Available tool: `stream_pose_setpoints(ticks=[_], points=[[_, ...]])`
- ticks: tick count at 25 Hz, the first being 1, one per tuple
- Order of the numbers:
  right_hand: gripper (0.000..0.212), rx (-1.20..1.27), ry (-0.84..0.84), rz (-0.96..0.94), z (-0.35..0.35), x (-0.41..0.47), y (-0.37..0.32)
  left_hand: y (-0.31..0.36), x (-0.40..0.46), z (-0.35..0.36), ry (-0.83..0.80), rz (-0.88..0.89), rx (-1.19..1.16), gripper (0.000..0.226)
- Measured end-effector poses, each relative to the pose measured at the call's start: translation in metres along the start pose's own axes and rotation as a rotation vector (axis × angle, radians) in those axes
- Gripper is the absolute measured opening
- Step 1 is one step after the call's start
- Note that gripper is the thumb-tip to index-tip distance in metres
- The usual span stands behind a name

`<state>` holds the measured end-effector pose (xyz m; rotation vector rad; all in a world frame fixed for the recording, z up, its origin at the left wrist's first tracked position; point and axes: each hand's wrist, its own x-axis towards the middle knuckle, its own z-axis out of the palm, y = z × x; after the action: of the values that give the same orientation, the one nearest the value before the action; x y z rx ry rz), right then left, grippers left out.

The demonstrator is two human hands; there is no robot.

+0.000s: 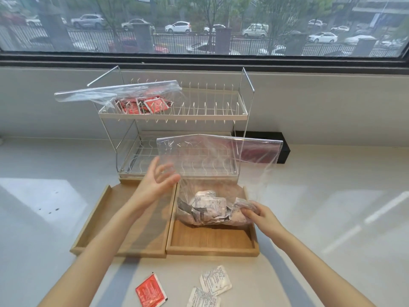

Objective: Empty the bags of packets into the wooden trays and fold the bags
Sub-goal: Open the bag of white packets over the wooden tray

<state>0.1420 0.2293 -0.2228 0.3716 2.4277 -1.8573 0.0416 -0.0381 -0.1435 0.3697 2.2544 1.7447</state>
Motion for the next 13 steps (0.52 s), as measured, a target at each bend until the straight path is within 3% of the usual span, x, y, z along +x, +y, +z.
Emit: stream_pose_setpoints(ticks=[2, 4, 7, 9, 10, 13], points=[[0.020, 0.006, -0.007, 0.005, 0.000, -0.003, 0.003, -0.023, -0.010, 0.020, -0.145, -0.098, 0.072, 0.132], [0.020, 0.005, -0.033, 0.021, 0.001, -0.006, 0.004, -0.047, -0.015, 0.041, -0.212, -0.164, 0.187, 0.103], [0.019, -0.022, -0.058, 0.056, -0.002, -0.010, 0.000, -0.072, -0.014, 0.059, -0.098, -0.100, 0.271, 0.046], [0.028, -0.068, -0.098, 0.054, -0.008, -0.013, -0.010, -0.077, -0.012, 0.060, -0.015, -0.062, 0.261, 0.019], [0.036, -0.086, -0.117, 0.055, -0.011, -0.013, -0.017, -0.077, -0.011, 0.059, 0.004, -0.047, 0.255, 0.012], [0.062, -0.117, -0.111, 0.037, -0.027, -0.012, -0.037, -0.078, -0.014, 0.057, -0.003, -0.011, 0.273, 0.022]])
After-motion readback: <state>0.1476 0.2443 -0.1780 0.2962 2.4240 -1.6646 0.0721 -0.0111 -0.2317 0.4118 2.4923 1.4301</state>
